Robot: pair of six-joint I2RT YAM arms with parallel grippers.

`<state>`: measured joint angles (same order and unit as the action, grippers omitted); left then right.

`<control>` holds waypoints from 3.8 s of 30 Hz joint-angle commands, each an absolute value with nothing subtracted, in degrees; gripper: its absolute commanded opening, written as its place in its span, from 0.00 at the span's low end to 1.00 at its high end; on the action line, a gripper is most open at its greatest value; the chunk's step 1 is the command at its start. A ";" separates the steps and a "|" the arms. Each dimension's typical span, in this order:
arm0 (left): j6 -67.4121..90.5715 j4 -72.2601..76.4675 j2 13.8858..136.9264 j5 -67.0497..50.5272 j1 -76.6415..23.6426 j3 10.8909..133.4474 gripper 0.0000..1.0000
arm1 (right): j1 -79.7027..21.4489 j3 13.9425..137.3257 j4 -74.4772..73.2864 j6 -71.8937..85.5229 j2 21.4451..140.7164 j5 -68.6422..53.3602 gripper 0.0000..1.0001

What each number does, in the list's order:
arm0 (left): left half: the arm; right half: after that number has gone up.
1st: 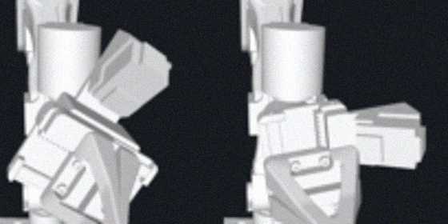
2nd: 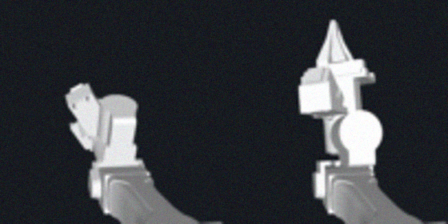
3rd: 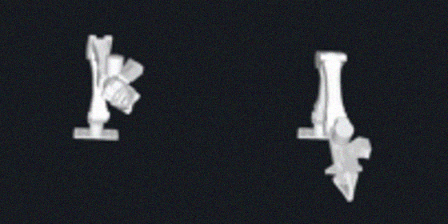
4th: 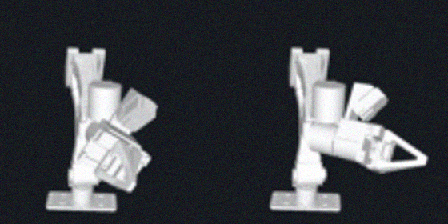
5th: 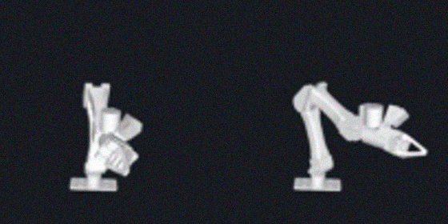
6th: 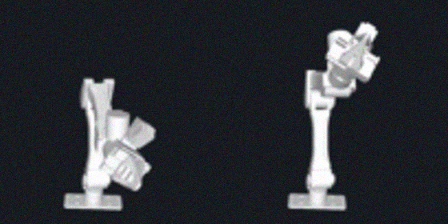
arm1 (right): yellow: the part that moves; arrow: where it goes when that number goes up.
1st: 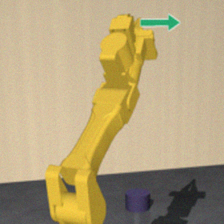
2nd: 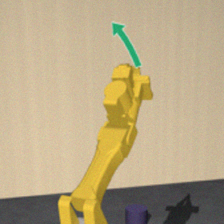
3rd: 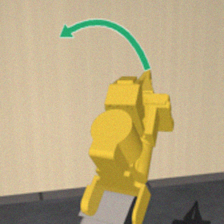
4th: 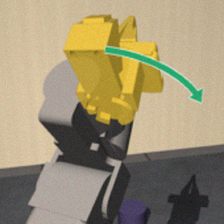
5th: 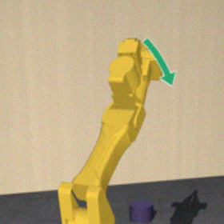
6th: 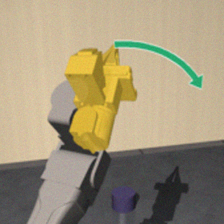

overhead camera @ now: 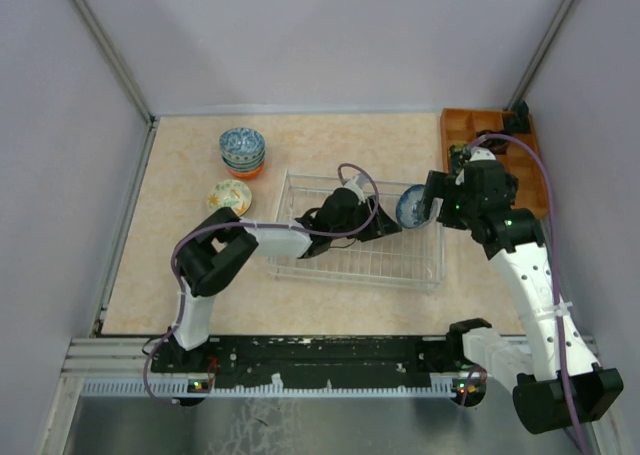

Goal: Load the bowls into the dish rack
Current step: Place the bowl in the dish rack, then adjust the bowl in the dish rack.

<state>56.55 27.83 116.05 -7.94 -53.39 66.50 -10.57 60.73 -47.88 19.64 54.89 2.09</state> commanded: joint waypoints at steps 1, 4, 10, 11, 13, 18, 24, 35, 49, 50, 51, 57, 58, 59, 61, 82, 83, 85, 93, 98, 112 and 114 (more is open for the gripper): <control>55.50 28.84 113.65 -7.50 -54.31 66.67 0.51 | -9.90 61.16 -45.61 19.57 54.74 1.36 0.99; 55.02 28.62 112.52 -6.96 -54.35 66.27 0.51 | -9.93 61.09 -45.45 19.63 54.91 1.19 0.99; 53.03 25.53 110.21 -6.16 -54.51 68.10 0.51 | -9.93 60.95 -45.17 19.84 55.11 0.94 0.99; 52.55 24.20 109.67 -5.96 -54.62 68.76 0.50 | -9.93 61.03 -45.30 19.79 55.11 1.00 0.99; 51.04 20.78 108.63 -4.84 -55.35 70.88 0.50 | -9.92 61.29 -45.34 19.86 55.11 1.29 0.99; 41.84 10.49 110.85 -5.39 -57.54 82.40 0.55 | -9.87 62.32 -45.48 20.52 55.11 1.80 0.99; 29.34 1.05 114.00 -5.72 -58.68 91.99 0.58 | -9.93 62.97 -45.42 21.36 55.35 1.84 0.99; 16.29 -2.75 118.55 -5.89 -58.97 97.38 0.59 | -6.60 62.74 -44.70 23.23 53.63 -1.92 0.99; 12.86 -0.62 127.84 -11.38 -59.06 104.77 0.59 | -3.90 64.07 -46.72 24.24 49.00 -2.64 0.99; 12.76 -0.76 128.37 -11.55 -59.06 105.45 0.58 | -3.85 64.40 -47.04 24.25 48.76 -2.65 0.99; 12.64 -1.08 129.01 -11.64 -59.06 106.22 0.58 | -3.82 64.64 -47.31 24.18 48.59 -2.58 0.99; 12.49 -1.95 131.54 -11.01 -59.06 109.05 0.55 | -3.75 64.77 -47.42 24.25 47.81 -2.15 0.99; 12.42 -2.25 131.95 -10.53 -59.06 109.48 0.53 | -3.75 64.53 -47.19 24.33 47.81 -2.29 0.98; 12.32 -2.38 132.20 -10.14 -59.06 109.67 0.51 | -3.78 64.29 -47.01 24.42 47.81 -2.45 0.98; 12.22 -2.30 132.59 -9.22 -59.06 109.71 0.46 | -3.78 63.93 -46.69 24.52 47.73 -2.57 0.98; 18.48 16.51 119.06 -10.70 -57.51 93.30 0.00 | -3.77 63.13 -44.87 24.61 49.35 -1.85 0.98; 19.42 19.08 117.85 -11.32 -57.18 90.96 0.00 | -3.78 62.77 -44.49 24.68 49.62 -1.66 0.98; 21.46 24.11 115.73 -12.66 -56.35 86.57 0.00 | -3.77 62.32 -43.70 24.70 50.24 -0.78 0.98; 35.11 49.20 114.16 -22.11 -51.20 74.11 0.00 | -3.69 60.84 -41.03 24.17 54.45 3.02 0.93; 43.03 62.54 115.04 -23.09 -48.95 69.87 0.00 | -3.63 58.49 -39.32 24.21 56.26 3.84 0.72; 59.45 86.66 126.95 -18.24 -47.62 70.58 0.00 | -2.99 51.57 -34.37 24.15 61.48 3.67 0.35; 61.00 89.54 128.71 -16.61 -48.00 70.70 0.00 | -2.99 50.78 -33.72 24.32 61.67 3.06 0.23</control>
<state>55.92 76.07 126.56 -20.10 -47.35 69.34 -3.49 51.40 -37.58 24.38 61.60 3.20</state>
